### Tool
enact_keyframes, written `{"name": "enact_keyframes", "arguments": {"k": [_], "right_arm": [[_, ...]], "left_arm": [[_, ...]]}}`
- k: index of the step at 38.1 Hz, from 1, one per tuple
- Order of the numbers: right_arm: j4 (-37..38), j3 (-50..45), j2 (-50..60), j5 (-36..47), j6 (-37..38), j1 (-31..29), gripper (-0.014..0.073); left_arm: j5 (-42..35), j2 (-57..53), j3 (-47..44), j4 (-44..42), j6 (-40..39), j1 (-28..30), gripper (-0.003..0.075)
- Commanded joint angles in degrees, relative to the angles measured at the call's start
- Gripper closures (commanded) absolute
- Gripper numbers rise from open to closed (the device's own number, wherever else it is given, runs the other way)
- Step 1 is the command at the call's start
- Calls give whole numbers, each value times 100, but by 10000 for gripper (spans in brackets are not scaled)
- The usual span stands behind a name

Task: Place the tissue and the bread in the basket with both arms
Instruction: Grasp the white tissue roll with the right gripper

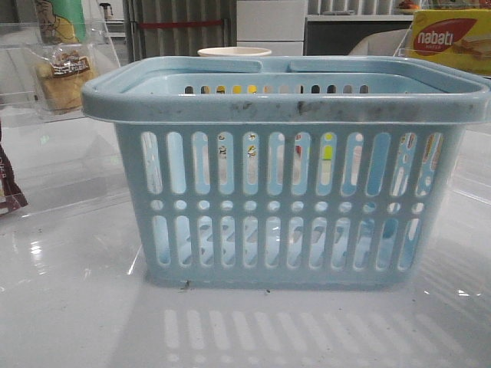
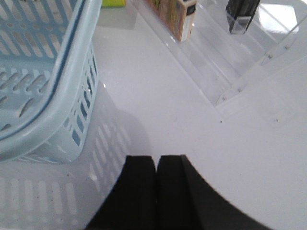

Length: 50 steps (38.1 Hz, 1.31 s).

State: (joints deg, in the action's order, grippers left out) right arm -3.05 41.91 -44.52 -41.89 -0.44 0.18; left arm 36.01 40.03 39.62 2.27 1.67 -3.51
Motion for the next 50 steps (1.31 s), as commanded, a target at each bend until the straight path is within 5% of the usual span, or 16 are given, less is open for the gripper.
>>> {"name": "enact_keyframes", "arguments": {"k": [1, 9, 12, 31, 50], "right_arm": [[64, 167, -281, 304, -2, -21, 517], [69, 167, -642, 443, -2, -21, 125], [86, 177, -743, 531, -2, -28, 60], [74, 1497, -2209, 668, 226, -1058, 76], [148, 3247, -4221, 971, 221, -1236, 76]], "left_arm": [[-391, 210, 171, 28, -46, -7, 610], [-402, 356, 171, -37, -35, -7, 248], [-402, 356, 171, -37, -35, -7, 178], [-400, 356, 171, -37, -35, -7, 253], [-351, 356, 171, -37, -35, -7, 324]]}}
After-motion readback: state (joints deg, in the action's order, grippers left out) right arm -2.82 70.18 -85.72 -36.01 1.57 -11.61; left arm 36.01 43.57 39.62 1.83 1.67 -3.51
